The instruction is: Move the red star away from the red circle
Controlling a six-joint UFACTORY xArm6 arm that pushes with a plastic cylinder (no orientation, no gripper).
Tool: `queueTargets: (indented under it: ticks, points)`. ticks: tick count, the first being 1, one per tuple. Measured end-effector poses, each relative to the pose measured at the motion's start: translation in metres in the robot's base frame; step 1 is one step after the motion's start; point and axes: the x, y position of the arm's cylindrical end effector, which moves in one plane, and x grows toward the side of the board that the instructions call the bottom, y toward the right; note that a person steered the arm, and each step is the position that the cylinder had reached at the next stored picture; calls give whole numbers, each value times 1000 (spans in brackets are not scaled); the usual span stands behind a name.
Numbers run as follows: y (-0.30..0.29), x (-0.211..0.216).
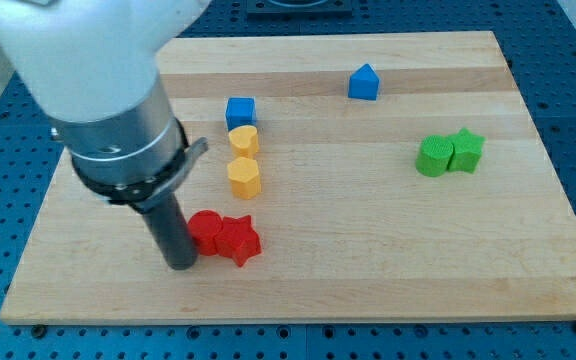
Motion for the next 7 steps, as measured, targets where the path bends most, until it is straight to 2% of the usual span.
queueTargets:
  ticks: [4, 7]
  points:
    - [89, -13]
    - [99, -38]
